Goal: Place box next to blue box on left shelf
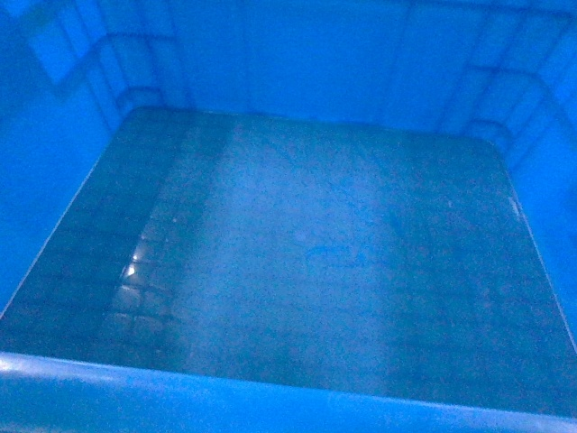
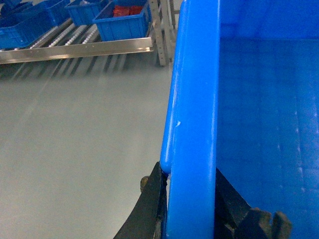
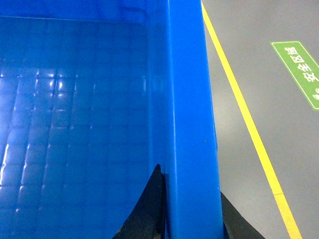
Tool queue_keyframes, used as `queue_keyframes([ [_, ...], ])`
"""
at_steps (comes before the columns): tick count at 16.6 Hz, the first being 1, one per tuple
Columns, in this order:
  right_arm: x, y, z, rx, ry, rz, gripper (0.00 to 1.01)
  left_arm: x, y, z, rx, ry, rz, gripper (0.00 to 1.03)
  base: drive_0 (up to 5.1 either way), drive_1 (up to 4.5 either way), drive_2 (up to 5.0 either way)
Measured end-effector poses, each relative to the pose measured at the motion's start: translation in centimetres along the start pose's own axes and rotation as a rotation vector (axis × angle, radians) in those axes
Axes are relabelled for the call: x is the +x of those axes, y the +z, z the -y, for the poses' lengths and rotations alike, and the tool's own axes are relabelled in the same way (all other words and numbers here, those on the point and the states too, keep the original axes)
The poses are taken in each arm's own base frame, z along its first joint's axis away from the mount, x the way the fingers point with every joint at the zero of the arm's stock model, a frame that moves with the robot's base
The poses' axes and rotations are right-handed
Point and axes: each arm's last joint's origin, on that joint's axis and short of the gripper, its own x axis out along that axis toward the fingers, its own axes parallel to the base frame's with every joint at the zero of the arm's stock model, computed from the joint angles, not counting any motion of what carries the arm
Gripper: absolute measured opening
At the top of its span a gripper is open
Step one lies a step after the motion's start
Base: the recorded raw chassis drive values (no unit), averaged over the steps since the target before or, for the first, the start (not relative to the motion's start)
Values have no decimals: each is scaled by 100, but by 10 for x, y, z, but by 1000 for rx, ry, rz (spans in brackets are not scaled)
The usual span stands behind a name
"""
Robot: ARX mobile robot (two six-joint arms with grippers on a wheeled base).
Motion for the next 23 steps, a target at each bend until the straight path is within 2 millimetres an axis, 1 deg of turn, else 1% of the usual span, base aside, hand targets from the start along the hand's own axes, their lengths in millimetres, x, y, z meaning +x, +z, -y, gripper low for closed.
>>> queue_keyframes([
  [23,1,-1,0,1,-2,-3,11,0,0,0,1,0,-1,16,-6,418,-430],
])
